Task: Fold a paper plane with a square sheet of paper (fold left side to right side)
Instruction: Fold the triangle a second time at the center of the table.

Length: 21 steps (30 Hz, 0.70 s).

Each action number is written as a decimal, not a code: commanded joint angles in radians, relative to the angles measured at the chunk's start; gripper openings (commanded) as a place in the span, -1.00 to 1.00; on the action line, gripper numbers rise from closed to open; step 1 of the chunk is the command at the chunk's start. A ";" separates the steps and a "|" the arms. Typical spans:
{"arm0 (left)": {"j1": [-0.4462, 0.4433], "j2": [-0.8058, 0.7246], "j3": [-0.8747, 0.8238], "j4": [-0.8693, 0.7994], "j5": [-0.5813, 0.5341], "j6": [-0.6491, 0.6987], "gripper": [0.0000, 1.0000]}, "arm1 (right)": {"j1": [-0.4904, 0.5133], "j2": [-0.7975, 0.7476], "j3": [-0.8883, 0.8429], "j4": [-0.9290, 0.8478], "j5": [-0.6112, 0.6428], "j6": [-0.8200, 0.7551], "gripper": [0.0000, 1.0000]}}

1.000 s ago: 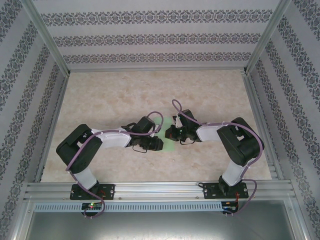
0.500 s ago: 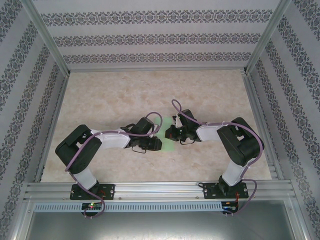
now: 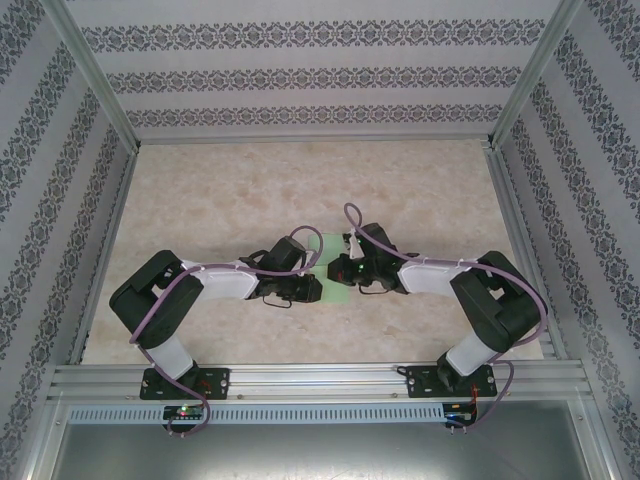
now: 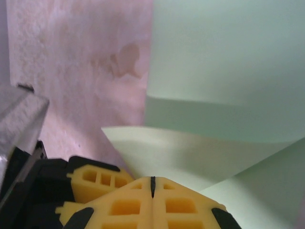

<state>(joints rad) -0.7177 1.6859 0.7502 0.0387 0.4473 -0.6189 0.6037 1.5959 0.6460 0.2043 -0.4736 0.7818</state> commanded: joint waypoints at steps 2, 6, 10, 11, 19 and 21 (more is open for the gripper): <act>0.004 0.031 -0.021 -0.072 -0.019 0.004 -0.60 | 0.026 0.027 0.002 0.027 0.042 0.001 -1.00; 0.003 0.030 -0.018 -0.082 -0.028 0.005 -0.60 | 0.042 0.059 0.021 0.033 0.044 -0.007 -1.00; 0.003 0.029 -0.014 -0.083 -0.030 0.006 -0.60 | 0.050 0.078 0.030 0.031 0.044 -0.011 -1.00; 0.003 0.031 -0.014 -0.088 -0.032 0.005 -0.60 | 0.051 0.084 0.030 0.026 0.049 -0.015 -1.00; 0.003 0.040 -0.013 -0.107 -0.044 0.010 -0.61 | 0.046 0.110 0.051 -0.053 0.114 -0.078 -1.00; 0.003 0.040 -0.017 -0.108 -0.048 0.010 -0.61 | 0.046 0.106 0.053 -0.078 0.133 -0.096 -1.00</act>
<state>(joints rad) -0.7177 1.6878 0.7513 0.0353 0.4404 -0.6182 0.6460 1.6936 0.6804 0.1864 -0.4107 0.7399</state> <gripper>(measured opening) 0.196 0.051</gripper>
